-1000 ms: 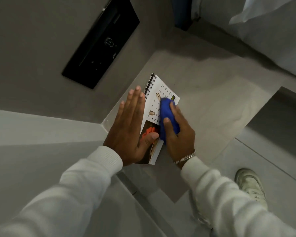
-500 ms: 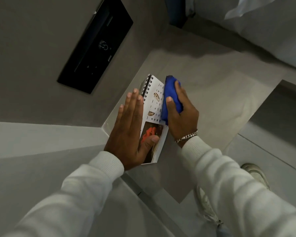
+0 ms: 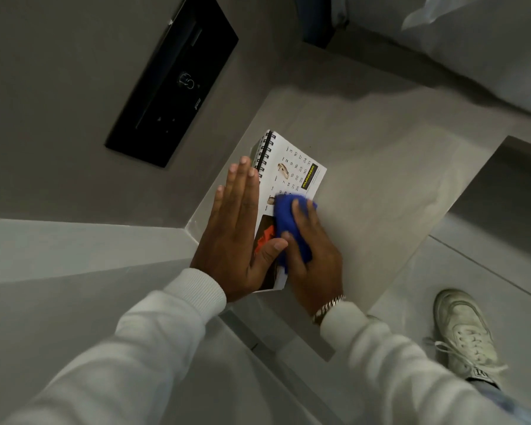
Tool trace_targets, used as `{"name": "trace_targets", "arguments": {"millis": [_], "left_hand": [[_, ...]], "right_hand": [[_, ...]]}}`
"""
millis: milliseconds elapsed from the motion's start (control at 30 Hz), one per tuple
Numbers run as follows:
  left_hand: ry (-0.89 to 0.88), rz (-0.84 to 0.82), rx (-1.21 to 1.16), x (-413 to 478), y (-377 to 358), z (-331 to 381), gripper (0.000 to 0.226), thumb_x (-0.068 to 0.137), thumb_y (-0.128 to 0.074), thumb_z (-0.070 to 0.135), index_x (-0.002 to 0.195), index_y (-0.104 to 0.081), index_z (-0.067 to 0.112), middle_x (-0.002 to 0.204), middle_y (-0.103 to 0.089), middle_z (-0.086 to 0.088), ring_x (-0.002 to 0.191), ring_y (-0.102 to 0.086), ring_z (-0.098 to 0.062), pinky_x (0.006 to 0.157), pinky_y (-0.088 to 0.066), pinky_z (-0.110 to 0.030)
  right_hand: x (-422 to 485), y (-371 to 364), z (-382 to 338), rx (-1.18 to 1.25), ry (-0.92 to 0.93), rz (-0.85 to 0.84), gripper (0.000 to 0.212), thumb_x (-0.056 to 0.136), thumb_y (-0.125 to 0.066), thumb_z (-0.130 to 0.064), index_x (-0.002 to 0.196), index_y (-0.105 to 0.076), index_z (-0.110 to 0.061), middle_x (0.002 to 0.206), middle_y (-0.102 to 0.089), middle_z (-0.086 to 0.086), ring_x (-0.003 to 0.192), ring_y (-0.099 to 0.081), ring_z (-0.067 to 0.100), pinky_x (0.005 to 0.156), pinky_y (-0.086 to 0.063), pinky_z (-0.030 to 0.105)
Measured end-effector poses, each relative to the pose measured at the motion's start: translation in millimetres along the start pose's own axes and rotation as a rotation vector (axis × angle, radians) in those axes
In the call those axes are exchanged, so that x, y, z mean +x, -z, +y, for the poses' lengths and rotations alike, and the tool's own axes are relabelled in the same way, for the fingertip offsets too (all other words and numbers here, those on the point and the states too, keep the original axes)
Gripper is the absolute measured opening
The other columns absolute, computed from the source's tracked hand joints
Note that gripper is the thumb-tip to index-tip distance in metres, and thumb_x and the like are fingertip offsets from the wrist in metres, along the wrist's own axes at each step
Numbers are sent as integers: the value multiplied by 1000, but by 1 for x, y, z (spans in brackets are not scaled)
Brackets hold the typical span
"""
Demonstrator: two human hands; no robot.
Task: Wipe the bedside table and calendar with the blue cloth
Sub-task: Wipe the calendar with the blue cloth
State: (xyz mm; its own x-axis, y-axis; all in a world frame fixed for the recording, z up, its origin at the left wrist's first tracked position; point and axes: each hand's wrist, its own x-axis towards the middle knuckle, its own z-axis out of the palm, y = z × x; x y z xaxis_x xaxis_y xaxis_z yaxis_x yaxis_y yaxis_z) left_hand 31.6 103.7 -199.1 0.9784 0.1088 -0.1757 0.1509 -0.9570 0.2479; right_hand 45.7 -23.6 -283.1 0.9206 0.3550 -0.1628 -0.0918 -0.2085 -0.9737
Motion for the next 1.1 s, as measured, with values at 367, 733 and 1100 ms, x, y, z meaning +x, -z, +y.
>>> {"name": "trace_targets", "arguments": {"millis": [367,733,1100], "left_hand": [[-15,35,17,1,-1,0,81,93,-19,63,153,2,13,163,7,-4,152,9,-19,123,5,-38],[-14,13,-1,1,1,1,86,91,-18,65,153,0,7,165,4,-13,152,8,-21,124,1,-45],[-24,38,-18,2,-4,-4,85,92,-24,64,153,-2,9,165,4,-8,153,8,-18,123,6,-35]], "right_hand": [[4,1,2,-73,69,3,54,94,-46,-33,143,-24,-30,155,-28,8,137,-35,20,107,-33,25],[27,-9,-9,-157,145,132,52,95,-47,-28,143,-25,-29,155,-26,9,132,-23,0,98,-19,-3],[-24,-15,3,-165,165,-9,51,97,-35,-40,144,-21,-27,157,-20,8,140,-33,30,104,-46,45]]}}
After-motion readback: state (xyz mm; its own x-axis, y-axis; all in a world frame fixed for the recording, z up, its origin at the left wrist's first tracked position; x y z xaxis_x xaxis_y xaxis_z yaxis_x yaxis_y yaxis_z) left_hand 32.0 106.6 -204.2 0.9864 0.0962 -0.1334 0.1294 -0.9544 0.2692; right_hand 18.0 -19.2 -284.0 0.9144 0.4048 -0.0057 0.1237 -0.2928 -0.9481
